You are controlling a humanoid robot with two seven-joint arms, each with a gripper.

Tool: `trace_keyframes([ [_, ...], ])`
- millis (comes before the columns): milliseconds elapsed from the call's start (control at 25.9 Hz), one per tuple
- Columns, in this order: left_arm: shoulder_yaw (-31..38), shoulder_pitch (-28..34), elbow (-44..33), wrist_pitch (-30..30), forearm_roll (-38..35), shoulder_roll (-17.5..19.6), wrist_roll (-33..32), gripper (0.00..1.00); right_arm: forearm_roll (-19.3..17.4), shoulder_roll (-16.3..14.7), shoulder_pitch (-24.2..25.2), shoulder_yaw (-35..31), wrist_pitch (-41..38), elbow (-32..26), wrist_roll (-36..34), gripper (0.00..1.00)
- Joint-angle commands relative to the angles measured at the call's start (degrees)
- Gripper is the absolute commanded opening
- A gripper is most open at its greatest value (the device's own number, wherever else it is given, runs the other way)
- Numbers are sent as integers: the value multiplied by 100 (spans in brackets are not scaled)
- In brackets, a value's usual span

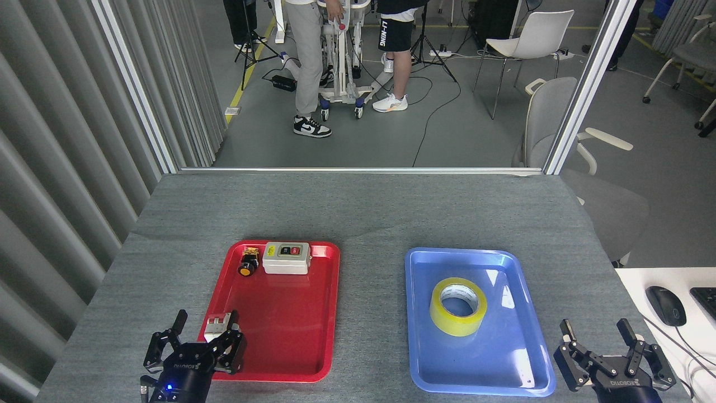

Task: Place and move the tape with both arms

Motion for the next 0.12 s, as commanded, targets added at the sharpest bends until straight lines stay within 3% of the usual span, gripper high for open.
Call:
trace_keyframes([
  [0,1,-10,7,1,1,8,-1,100,0,-14,1,1,2,1,2,100],
  [77,1,-1,-2,1,1,8,-1,100,0,-6,10,9,2,10,2,100],
])
